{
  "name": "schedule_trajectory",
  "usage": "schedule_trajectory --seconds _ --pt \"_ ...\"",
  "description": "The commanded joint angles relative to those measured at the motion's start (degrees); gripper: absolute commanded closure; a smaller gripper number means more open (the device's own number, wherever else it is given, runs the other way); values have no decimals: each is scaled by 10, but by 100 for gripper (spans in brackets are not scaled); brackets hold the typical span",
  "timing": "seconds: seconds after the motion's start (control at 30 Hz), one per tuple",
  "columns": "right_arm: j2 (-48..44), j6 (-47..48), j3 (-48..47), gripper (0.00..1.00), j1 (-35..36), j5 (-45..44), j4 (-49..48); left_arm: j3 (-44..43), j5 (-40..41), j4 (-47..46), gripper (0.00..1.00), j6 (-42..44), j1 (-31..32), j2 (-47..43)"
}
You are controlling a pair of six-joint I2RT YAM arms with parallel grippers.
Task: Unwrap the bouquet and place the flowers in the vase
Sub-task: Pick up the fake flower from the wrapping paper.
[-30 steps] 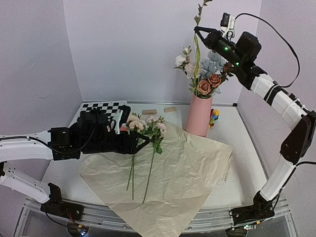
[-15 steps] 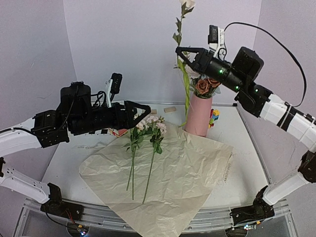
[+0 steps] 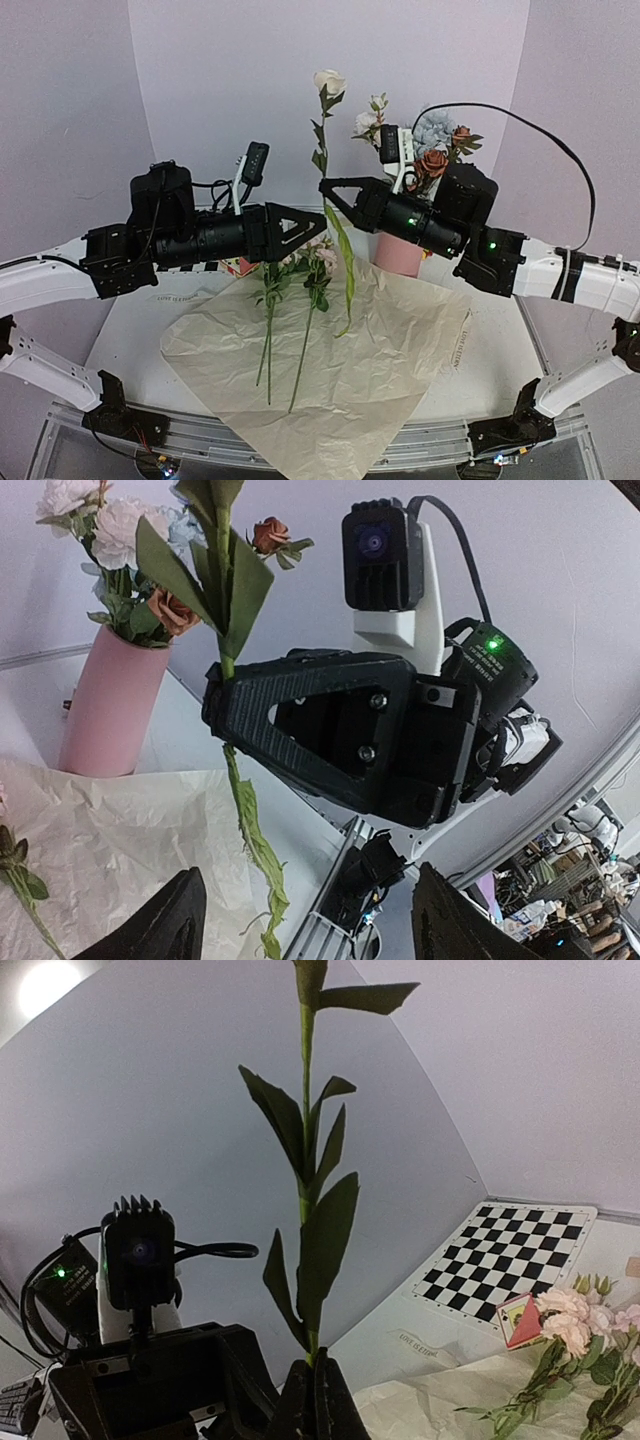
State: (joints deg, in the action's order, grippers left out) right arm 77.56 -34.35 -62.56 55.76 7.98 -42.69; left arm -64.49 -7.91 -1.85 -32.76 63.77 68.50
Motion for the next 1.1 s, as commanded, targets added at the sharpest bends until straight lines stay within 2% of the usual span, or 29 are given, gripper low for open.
schedule_trajectory --seconds 0.0,0.17,0.27,0.4,0.5,0.53,0.63,0.67,0.73,0.8,0.87,0.97,1.07 --pt "-23 -10 0 100 19 -28 -77 -13 -17 -39 34 6 2 13" --pt "-19 -13 -1 100 27 -28 -81 -12 -9 -38 44 4 2 28" --pt "-17 -14 0 100 30 -30 -82 -10 -1 -39 54 3 2 28" --pt "-17 -15 5 100 33 -39 -79 -8 3 -39 75 9 2 25" --pt "-16 -17 7 100 33 -42 -70 -1 12 -38 96 11 2 19" --pt "-15 -18 9 100 33 -41 -69 1 15 -37 99 13 2 16" --pt "-14 -23 14 99 33 -42 -69 10 22 -33 100 14 2 8" --pt "-14 -23 16 96 33 -42 -69 13 23 -33 100 13 2 6" --pt "-15 -22 19 84 33 -40 -69 18 25 -30 100 13 2 1" --pt "-16 -19 20 78 33 -39 -66 21 29 -24 100 14 2 -3" --pt "-17 -17 15 67 33 -42 -47 23 31 -12 100 18 2 -7" --pt "-11 -13 -15 52 33 -55 18 22 34 13 100 34 2 -8" --pt "0 -10 -49 44 33 -68 97 20 37 48 100 58 2 -4"
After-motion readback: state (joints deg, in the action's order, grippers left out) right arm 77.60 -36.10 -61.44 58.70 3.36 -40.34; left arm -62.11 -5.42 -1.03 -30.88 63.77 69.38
